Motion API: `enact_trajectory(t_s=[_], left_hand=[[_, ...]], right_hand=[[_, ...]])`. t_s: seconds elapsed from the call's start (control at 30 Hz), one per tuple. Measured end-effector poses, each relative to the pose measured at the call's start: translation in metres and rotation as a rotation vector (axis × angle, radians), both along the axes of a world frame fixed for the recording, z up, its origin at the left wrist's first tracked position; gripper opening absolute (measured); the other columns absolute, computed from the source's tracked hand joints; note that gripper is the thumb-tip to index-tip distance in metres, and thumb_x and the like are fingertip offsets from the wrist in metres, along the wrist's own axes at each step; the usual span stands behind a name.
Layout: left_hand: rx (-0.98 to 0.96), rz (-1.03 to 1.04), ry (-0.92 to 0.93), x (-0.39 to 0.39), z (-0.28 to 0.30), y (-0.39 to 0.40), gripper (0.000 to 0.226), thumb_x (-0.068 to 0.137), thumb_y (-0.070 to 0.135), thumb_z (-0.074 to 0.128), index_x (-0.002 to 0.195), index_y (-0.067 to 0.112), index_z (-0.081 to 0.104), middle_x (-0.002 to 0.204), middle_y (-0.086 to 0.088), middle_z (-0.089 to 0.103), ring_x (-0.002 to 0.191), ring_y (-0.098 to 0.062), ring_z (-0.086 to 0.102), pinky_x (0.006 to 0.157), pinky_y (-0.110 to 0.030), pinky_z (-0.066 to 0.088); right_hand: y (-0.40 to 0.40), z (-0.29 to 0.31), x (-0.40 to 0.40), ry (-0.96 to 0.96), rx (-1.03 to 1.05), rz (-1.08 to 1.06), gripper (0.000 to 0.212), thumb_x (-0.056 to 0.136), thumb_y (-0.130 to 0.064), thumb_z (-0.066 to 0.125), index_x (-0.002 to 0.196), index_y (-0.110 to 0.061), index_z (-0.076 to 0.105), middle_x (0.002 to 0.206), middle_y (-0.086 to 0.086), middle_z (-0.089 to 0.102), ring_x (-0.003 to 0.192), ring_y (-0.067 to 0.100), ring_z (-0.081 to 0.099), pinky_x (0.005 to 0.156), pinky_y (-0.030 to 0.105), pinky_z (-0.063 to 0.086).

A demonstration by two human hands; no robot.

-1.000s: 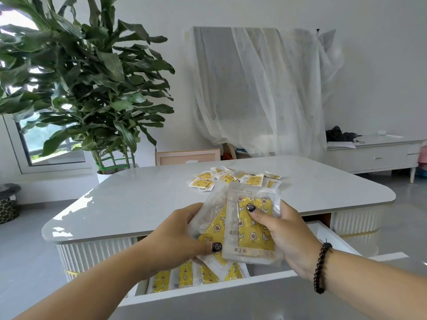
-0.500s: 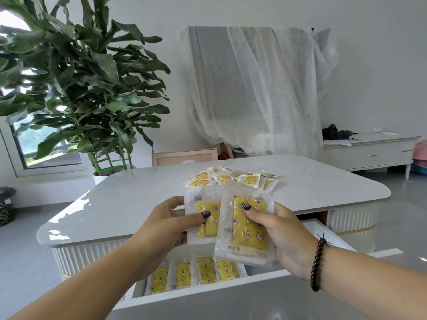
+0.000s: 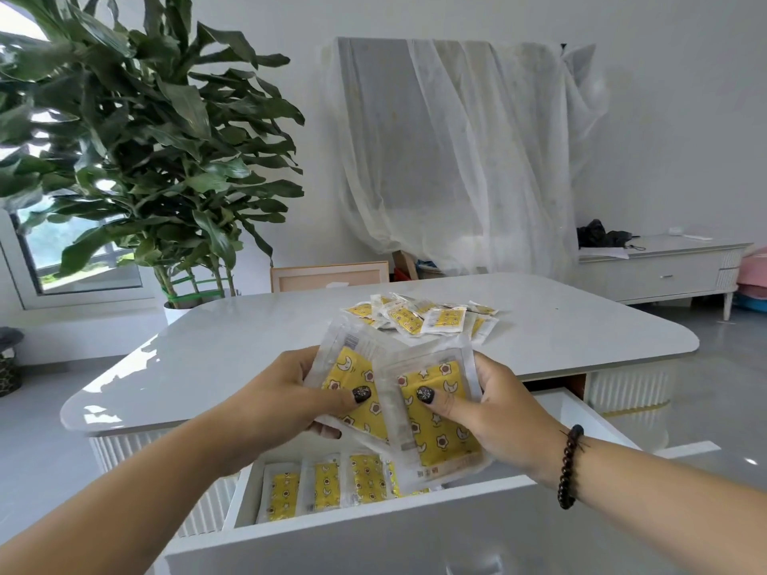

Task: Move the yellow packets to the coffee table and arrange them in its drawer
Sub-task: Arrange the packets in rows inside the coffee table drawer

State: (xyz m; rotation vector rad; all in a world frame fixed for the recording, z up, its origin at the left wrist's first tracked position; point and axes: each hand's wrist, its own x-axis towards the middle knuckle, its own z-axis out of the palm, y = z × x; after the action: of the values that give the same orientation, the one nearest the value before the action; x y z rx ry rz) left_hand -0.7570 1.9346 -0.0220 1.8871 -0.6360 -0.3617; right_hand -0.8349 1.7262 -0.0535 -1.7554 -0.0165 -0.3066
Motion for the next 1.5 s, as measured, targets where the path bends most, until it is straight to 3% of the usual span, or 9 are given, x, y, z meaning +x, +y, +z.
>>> enact_trajectory(t_s=[0.37, 0.5, 0.6, 0.83, 1.0, 1.1, 1.23, 1.37, 1.5], left_hand=[[-0.468, 0.192, 0.217, -0.009, -0.009, -0.016, 0.013, 0.090, 0.012, 0.060, 0.097, 0.005, 0.069, 0.092, -0.012, 0.077, 0.080, -0.023, 0.073, 0.074, -0.039, 0.059], [-0.443, 0.241, 0.180, -0.009, -0.018, -0.022, 0.015, 0.095, 0.010, 0.055, 0.102, 0.014, 0.068, 0.092, -0.004, 0.077, 0.080, -0.019, 0.075, 0.062, -0.031, 0.060], [-0.403, 0.280, 0.144, 0.001, -0.022, -0.023, 0.015, 0.094, 0.008, 0.057, 0.098, 0.014, 0.070, 0.096, -0.007, 0.077, 0.087, -0.025, 0.074, 0.074, -0.040, 0.060], [-0.372, 0.367, 0.100, 0.032, -0.032, -0.050, 0.013, 0.093, 0.017, 0.062, 0.098, 0.010, 0.072, 0.093, -0.005, 0.077, 0.083, -0.020, 0.075, 0.074, -0.036, 0.061], [-0.242, 0.427, 0.089, 0.058, -0.053, -0.075, 0.032, 0.088, 0.032, 0.069, 0.090, 0.000, 0.069, 0.076, -0.014, 0.063, 0.071, -0.023, 0.058, 0.086, -0.046, 0.056], [-0.115, 0.396, 0.135, 0.071, -0.078, -0.092, 0.035, 0.089, 0.028, 0.068, 0.086, -0.006, 0.065, 0.072, -0.012, 0.057, 0.065, -0.021, 0.053, 0.069, -0.030, 0.056], [0.056, 0.231, 0.372, 0.080, -0.103, -0.120, 0.019, 0.092, 0.015, 0.063, 0.091, -0.004, 0.066, 0.088, -0.015, 0.072, 0.069, -0.020, 0.069, 0.063, -0.027, 0.059], [0.192, 0.140, 0.436, 0.099, -0.131, -0.144, 0.019, 0.090, 0.004, 0.063, 0.100, -0.011, 0.065, 0.102, -0.024, 0.071, 0.084, -0.029, 0.071, 0.082, -0.038, 0.059], [0.321, 0.128, 0.397, 0.121, -0.154, -0.164, 0.020, 0.088, 0.005, 0.066, 0.070, 0.000, 0.058, 0.066, -0.012, 0.064, 0.061, -0.019, 0.065, 0.084, -0.037, 0.059]], right_hand=[[0.019, -0.003, 0.004, 0.097, 0.476, 0.030, 0.019, 0.085, -0.007, 0.065, 0.104, -0.006, 0.067, 0.097, 0.015, 0.074, 0.083, 0.028, 0.072, 0.074, 0.045, 0.059], [0.018, -0.005, 0.005, 0.086, 0.406, 0.013, 0.018, 0.086, -0.006, 0.064, 0.104, -0.009, 0.068, 0.096, 0.010, 0.075, 0.084, 0.024, 0.073, 0.069, 0.039, 0.060], [0.012, -0.006, 0.017, 0.061, 0.231, -0.039, 0.022, 0.085, -0.011, 0.068, 0.107, -0.013, 0.066, 0.098, 0.004, 0.075, 0.092, 0.020, 0.071, 0.081, 0.041, 0.057], [-0.013, 0.007, 0.082, 0.122, 0.155, -0.102, 0.099, 0.049, -0.041, 0.079, 0.134, -0.008, 0.043, 0.127, 0.008, 0.059, 0.114, 0.022, 0.059, 0.100, 0.045, 0.046], [-0.047, -0.003, 0.103, 0.353, 0.178, -0.034, 0.036, 0.083, -0.005, 0.069, 0.116, 0.004, 0.059, 0.112, 0.019, 0.068, 0.100, 0.029, 0.067, 0.087, 0.045, 0.055], [-0.069, -0.022, 0.107, 0.585, 0.195, 0.062, 0.013, 0.090, -0.003, 0.058, 0.100, 0.002, 0.065, 0.095, 0.016, 0.070, 0.077, 0.025, 0.068, 0.072, 0.036, 0.059], [-0.103, -0.050, 0.113, 0.849, 0.133, 0.123, 0.018, 0.094, -0.009, 0.051, 0.087, -0.003, 0.067, 0.088, 0.012, 0.068, 0.077, 0.025, 0.067, 0.088, 0.041, 0.052], [-0.127, -0.082, 0.125, 0.976, 0.053, 0.115, 0.017, 0.094, -0.009, 0.052, 0.087, -0.001, 0.066, 0.084, 0.015, 0.070, 0.076, 0.027, 0.068, 0.094, 0.047, 0.048], [-0.137, -0.109, 0.144, 1.011, -0.005, 0.088, 0.016, 0.095, -0.008, 0.050, 0.085, -0.001, 0.061, 0.083, 0.015, 0.068, 0.081, 0.029, 0.064, 0.093, 0.047, 0.048]])
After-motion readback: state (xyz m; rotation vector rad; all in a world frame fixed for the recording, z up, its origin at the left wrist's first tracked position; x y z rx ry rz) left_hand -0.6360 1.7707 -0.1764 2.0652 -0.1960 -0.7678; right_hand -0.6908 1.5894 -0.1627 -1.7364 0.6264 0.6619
